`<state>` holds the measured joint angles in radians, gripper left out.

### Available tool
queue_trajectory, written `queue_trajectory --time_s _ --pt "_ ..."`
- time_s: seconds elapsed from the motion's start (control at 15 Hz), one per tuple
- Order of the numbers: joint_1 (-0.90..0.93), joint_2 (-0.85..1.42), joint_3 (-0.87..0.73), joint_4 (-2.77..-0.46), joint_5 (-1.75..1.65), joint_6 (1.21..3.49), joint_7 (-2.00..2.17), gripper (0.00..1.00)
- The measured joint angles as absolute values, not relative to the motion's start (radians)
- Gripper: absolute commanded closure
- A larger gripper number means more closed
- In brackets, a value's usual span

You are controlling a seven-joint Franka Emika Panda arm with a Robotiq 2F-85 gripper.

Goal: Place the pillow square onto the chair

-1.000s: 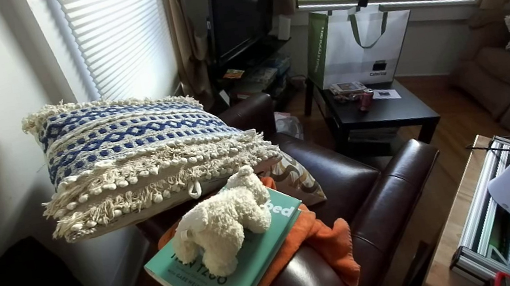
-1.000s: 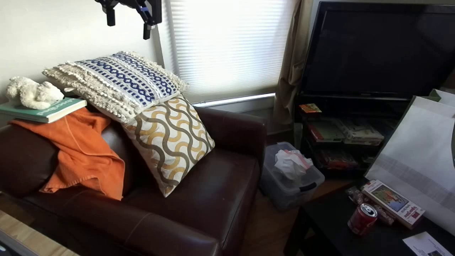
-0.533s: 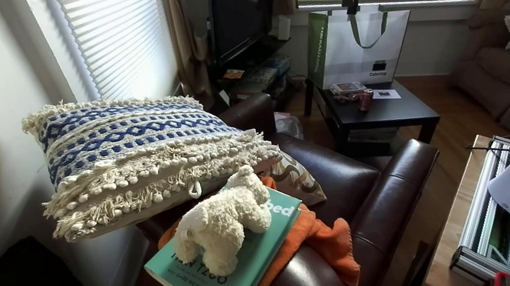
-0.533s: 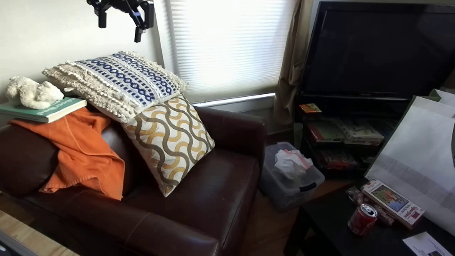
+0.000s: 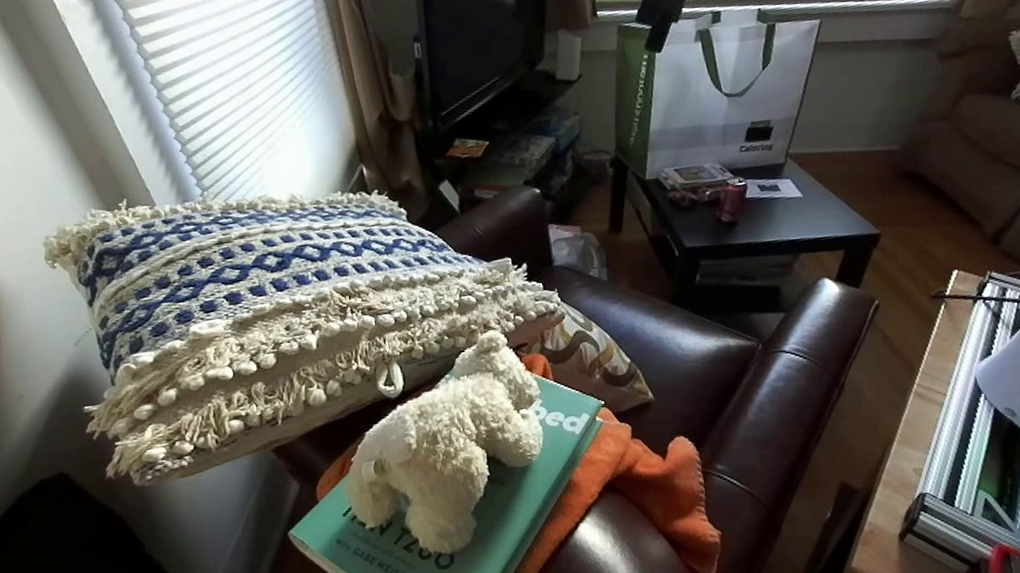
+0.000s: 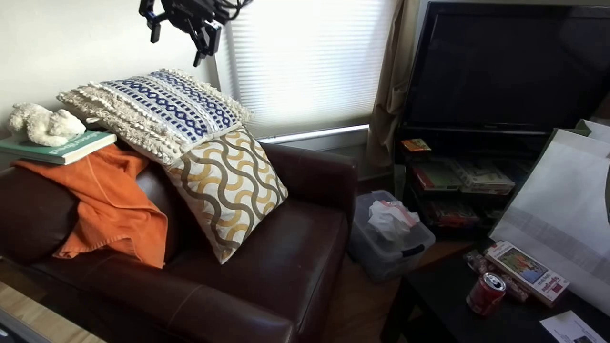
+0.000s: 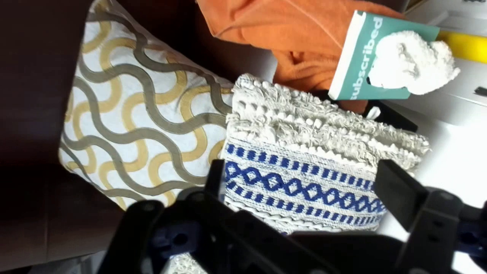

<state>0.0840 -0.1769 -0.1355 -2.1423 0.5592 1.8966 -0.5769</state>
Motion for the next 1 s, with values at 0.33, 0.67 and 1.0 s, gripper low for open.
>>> queue_trajectory --time_s 0.33,0.67,1.0 --pt "0.050 0.072 -0.134 -2.068 0.826 1.837 -0.864 0.00" --pt "0.026 0.203 -0.102 -1.962 0.831 1.727 -0.903 0.00" --pt "-0.003 0.227 -0.062 -1.944 0.830 1.726 -0.970 0.00"
